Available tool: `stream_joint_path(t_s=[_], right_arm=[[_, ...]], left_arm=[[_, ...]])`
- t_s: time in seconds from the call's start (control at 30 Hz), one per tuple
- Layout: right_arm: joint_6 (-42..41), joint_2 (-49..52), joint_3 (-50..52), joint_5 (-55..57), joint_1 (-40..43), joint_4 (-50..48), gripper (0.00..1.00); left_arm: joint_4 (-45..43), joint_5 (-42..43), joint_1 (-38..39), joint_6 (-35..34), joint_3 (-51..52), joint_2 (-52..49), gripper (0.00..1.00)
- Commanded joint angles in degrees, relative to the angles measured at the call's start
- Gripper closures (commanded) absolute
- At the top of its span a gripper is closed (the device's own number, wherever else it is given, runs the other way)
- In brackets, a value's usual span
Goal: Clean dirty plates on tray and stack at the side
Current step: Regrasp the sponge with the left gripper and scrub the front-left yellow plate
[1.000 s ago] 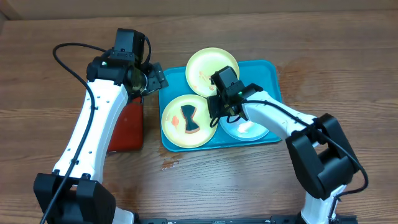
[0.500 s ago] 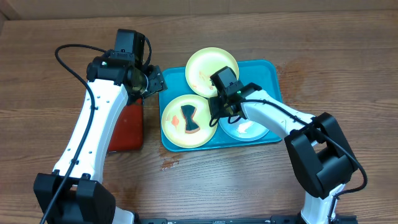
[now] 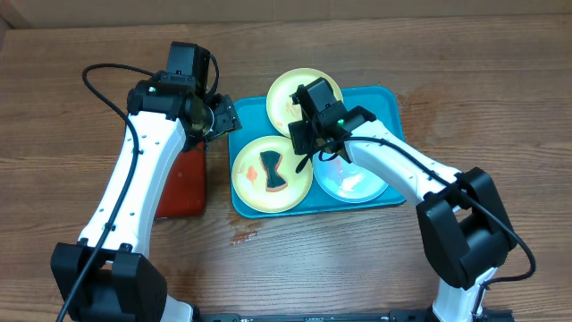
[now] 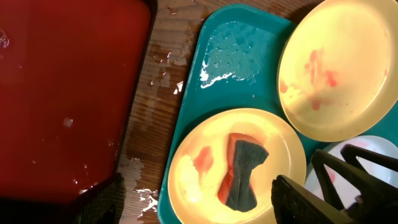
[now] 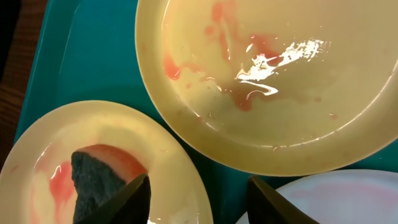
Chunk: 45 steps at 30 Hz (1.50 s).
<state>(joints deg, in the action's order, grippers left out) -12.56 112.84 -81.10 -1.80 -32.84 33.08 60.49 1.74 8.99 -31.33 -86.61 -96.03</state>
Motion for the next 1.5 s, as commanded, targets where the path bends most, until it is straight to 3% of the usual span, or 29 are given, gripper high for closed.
stream_joint_path(t_s=[0.0,0.4,0.47,0.53,0.63,0.77,1.17,1.47], right_arm=[[0.6,3.7,-0.3,-1.7,-0.2,0.4,0.50],[0.4,4.5,-0.3,-1.1,-0.1,5.2,0.50],[0.4,4.5,-0.3,-1.3,-0.1,5.6,0.51],[0.4,4.5,-0.3,-1.6,-0.1,5.9,0.55],[0.4,4.5,-0.3,-3.1,-0.2,6.5,0.62],[0.1,4.5,-0.3,-4.3,-0.2,7.6,0.68],[-2.4,5.6,-0.3,-4.3,-0.2,9.2,0.85],[-2.4,5.6,-0.3,-4.3,-0.2,9.0,0.85]], left_arm=[[0.2,0.7,0.0,0.1,-0.1,-0.4,0.24],[0.5,0.7,0.0,0.1,-0.1,-0.4,0.25],[0.5,0.9,0.0,0.6,-0.1,-0.4,0.36],[0.7,1.9,0.1,1.7,-0.1,-0.4,0.53],[1.0,4.0,0.6,3.2,-0.1,-0.6,0.64],[1.4,4.3,2.6,3.5,0.5,-2.1,0.63],[-0.3,6.7,9.7,2.8,1.0,-14.6,0.46],[-1.4,11.4,10.1,3.1,1.0,-22.8,0.46]])
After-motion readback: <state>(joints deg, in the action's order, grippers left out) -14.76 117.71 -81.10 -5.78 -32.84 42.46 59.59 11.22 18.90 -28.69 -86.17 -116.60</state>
